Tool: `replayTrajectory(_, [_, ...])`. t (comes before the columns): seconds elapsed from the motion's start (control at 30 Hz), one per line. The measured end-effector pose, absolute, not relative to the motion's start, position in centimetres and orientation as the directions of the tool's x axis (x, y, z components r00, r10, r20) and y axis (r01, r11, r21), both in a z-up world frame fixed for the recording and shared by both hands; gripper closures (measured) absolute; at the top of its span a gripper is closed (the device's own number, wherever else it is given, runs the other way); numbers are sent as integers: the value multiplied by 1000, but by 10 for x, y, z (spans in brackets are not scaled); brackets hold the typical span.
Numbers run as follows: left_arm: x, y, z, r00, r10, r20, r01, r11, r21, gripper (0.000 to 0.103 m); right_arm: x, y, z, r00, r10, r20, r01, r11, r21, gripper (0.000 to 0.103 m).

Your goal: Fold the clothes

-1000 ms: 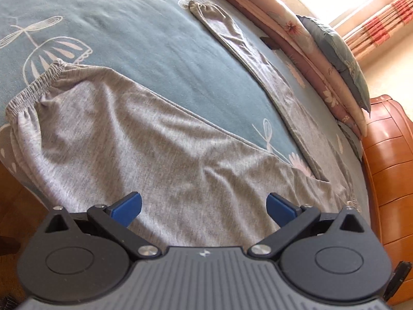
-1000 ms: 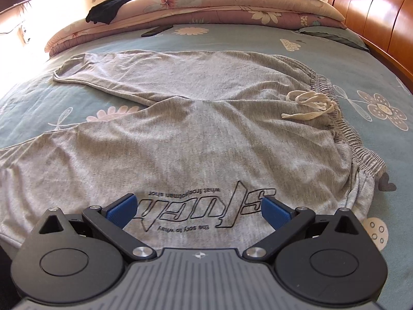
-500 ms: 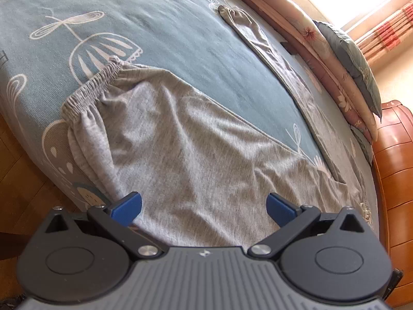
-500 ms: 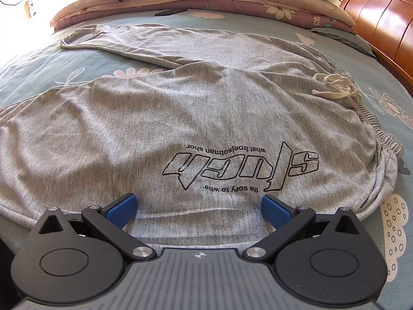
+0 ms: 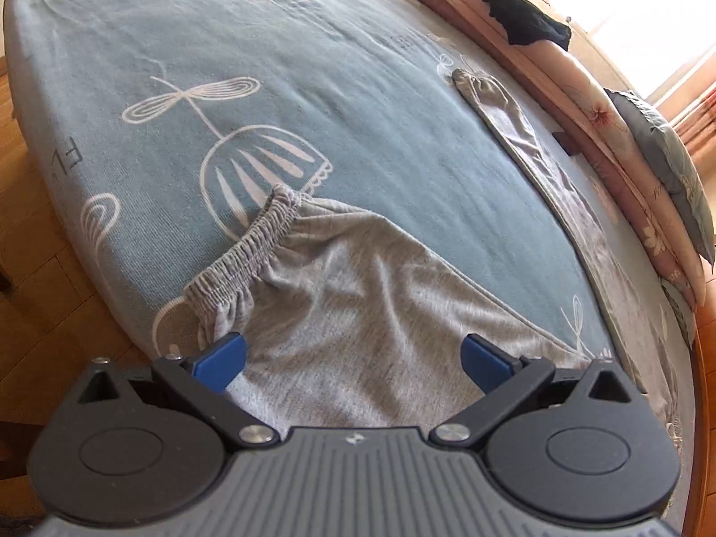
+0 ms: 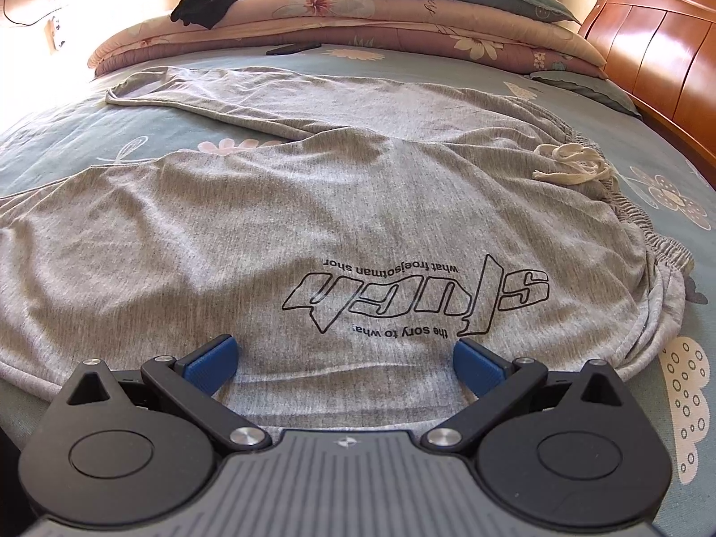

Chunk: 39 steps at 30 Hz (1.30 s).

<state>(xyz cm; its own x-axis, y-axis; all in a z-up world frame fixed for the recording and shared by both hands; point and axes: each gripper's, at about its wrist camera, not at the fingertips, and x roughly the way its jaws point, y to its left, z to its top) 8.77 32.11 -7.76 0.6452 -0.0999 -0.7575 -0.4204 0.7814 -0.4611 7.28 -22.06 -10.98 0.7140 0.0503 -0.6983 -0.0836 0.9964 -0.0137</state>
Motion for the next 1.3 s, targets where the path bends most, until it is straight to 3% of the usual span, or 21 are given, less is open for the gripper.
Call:
replayTrajectory(0.23, [118,317,-83,673,-195,-713,-353,763,-542,1,75,-218,-111,723,43,-689,-73,997,-14,0])
replayTrajectory(0.37, [131,327,-98,620,-30,-784,-475,781,-405,4,73,-220,-111,727,49,-685,-80,997,-14,0])
replayTrajectory(0.73, [141,324,-81,687,-149,-711,-360,781,-511,3,75,-218,-113,737,47,-674,-78,997,-16,0])
replayTrajectory(0.97, [171,346,-101,668,-114,-736,-438,739,-512,3,72,-219,-114,746,54,-664,-86,996,-16,0])
replayTrajectory(1.3, [113,310,-87,650,-257,-715,-310,769,-559,3,75,-218,-113,743,47,-668,-79,997,-19,0])
